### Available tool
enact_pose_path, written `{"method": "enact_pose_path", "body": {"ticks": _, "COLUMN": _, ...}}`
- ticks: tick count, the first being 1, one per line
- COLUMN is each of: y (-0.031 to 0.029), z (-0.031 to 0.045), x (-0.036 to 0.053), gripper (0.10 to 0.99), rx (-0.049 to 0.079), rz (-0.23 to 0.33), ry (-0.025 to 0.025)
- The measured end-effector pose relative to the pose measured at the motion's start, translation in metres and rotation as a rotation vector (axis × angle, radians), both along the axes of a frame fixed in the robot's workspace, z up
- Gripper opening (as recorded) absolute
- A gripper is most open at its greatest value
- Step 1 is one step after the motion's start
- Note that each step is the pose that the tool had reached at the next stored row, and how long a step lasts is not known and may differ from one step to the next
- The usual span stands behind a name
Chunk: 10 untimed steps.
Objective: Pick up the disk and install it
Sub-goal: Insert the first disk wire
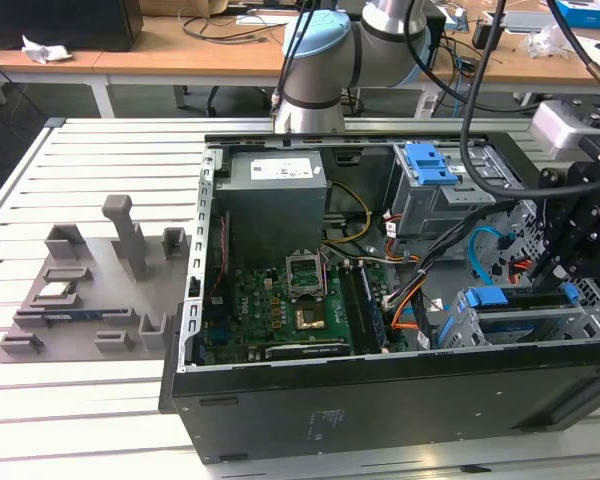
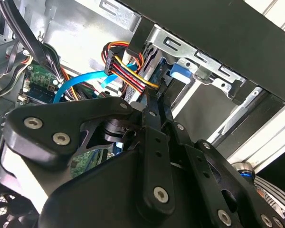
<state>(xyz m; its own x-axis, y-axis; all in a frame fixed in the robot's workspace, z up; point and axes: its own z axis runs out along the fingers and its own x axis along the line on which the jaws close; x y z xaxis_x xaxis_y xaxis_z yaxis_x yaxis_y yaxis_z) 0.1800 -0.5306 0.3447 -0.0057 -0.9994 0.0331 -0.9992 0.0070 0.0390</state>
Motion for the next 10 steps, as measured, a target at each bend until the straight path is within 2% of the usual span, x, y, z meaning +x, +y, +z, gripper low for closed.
{"method": "enact_pose_path", "body": {"ticks": 10, "y": -0.0001, "z": -0.0071, "x": -0.0003, "gripper": 0.165, "rx": -0.001, "rz": 0.01, "ry": 0.0001}}
